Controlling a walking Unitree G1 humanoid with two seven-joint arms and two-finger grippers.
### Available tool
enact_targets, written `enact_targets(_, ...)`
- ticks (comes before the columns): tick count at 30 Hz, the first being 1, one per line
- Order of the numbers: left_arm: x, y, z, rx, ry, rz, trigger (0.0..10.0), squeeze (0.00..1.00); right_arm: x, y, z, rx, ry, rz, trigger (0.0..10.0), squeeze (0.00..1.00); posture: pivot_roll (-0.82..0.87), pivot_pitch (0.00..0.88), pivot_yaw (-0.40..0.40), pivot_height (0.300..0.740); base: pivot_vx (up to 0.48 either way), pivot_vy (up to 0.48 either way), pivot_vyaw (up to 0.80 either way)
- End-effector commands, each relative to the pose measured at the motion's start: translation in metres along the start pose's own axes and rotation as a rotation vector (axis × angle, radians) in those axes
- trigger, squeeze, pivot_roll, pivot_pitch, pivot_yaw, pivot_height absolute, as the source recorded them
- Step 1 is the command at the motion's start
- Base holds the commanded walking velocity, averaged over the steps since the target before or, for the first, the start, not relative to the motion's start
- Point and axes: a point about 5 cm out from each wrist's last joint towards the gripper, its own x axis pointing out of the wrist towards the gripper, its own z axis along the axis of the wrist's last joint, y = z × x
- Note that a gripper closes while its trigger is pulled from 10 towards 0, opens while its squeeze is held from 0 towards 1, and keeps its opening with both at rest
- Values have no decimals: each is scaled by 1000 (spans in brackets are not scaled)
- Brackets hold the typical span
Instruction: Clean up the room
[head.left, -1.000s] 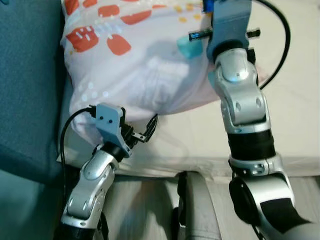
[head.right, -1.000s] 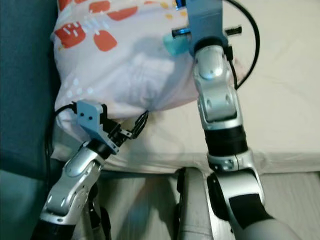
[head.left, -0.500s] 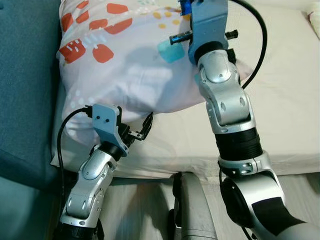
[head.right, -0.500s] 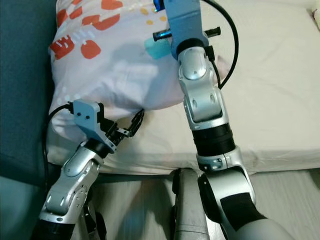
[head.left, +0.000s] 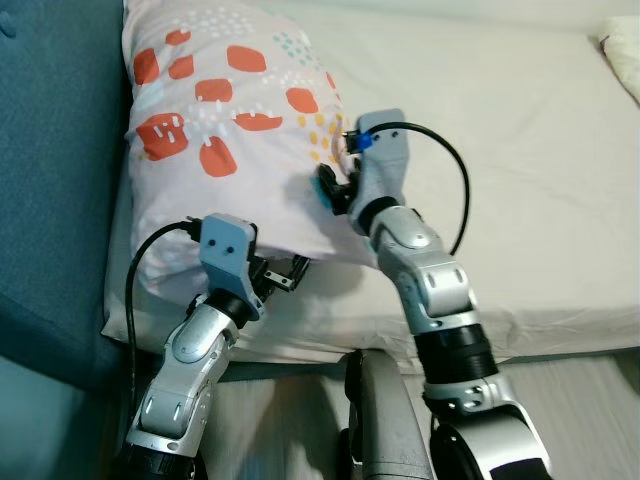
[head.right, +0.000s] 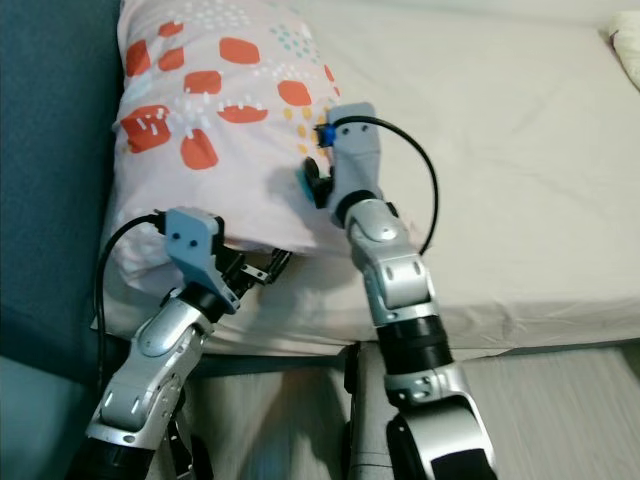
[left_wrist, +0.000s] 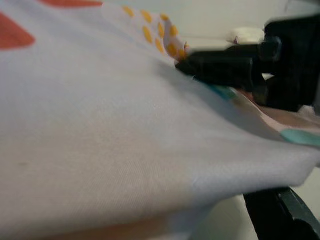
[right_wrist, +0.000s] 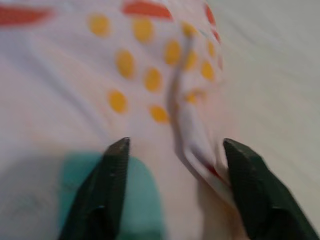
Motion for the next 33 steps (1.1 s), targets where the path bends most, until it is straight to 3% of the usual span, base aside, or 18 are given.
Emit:
enact_targets(1,1,-4,1,30,-13,-35,10000,0,-4,-6,-10,2,48,-14,10000,1000,-61,265,-110,511,0,0,0)
enact_targets(2,1,-5,-1,56,-4,-57,10000,0,-8,-16,-12,-1,66,-29,10000,1000,-67,263,-103,511,0,0,0)
enact_targets(11,3,-3,-10,166,35,-109,10000,0,-23,-39,-1,84,61,-43,10000,988,-78,239,-82,511,0,0,0)
enact_targets(12,3,-3,-11,183,39,-117,10000,0,-25,-41,3,42,43,-21,10000,584,-81,228,-77,511,0,0,0)
enact_targets(13,3,-3,-11,183,39,-117,10000,0,-25,-41,3,42,43,-21,10000,584,-81,228,-77,511,0,0,0)
enact_targets(14,4,-2,-12,192,41,-121,10000,0,-29,-40,7,6,28,24,10000,0,-84,226,-73,511,0,0,0)
enact_targets(17,4,-2,-12,192,41,-121,10000,0,-29,-40,7,6,28,24,10000,0,-84,226,-73,511,0,0,0)
enact_targets(22,2,4,-19,313,93,-159,10000,0,-39,-47,16,37,-2,55,10000,0,-91,205,-53,511,0,0,0)
enact_targets(23,-2,11,-26,416,162,-189,10000,0,-40,-51,16,63,-7,45,10000,0,-90,203,-43,511,0,0,0)
enact_targets(24,-2,11,-26,416,162,-189,10000,0,-40,-51,16,63,-7,45,10000,0,-90,203,-43,511,0,0,0)
enact_targets(25,-8,21,-35,524,260,-216,10000,0,-41,-54,17,77,-8,33,10000,0,-83,199,-37,511,0,0,0)
enact_targets(26,-8,21,-35,524,260,-216,10000,0,-41,-54,17,77,-8,33,10000,0,-83,199,-37,511,0,0,0)
enact_targets(27,-16,37,-42,597,363,-205,10000,0,-41,-57,17,84,-10,19,10000,0,-72,196,-31,511,0,0,0)
enact_targets(29,-16,37,-42,597,363,-205,10000,0,-41,-57,17,84,-10,19,10000,0,-72,196,-31,511,0,0,0)
enact_targets(30,-23,55,-44,661,447,-182,10000,0,-42,-60,17,90,-10,4,10000,0,-67,191,-27,511,0,0,0)
enact_targets(31,-35,89,-38,771,564,-139,10000,0,-42,-69,17,46,-12,-66,10000,0,-66,184,-17,511,0,0,0)
enact_targets(33,-39,98,-35,806,594,-136,10000,0,-43,-72,17,8,-11,-97,10000,0,-66,182,-15,511,0,0,0)
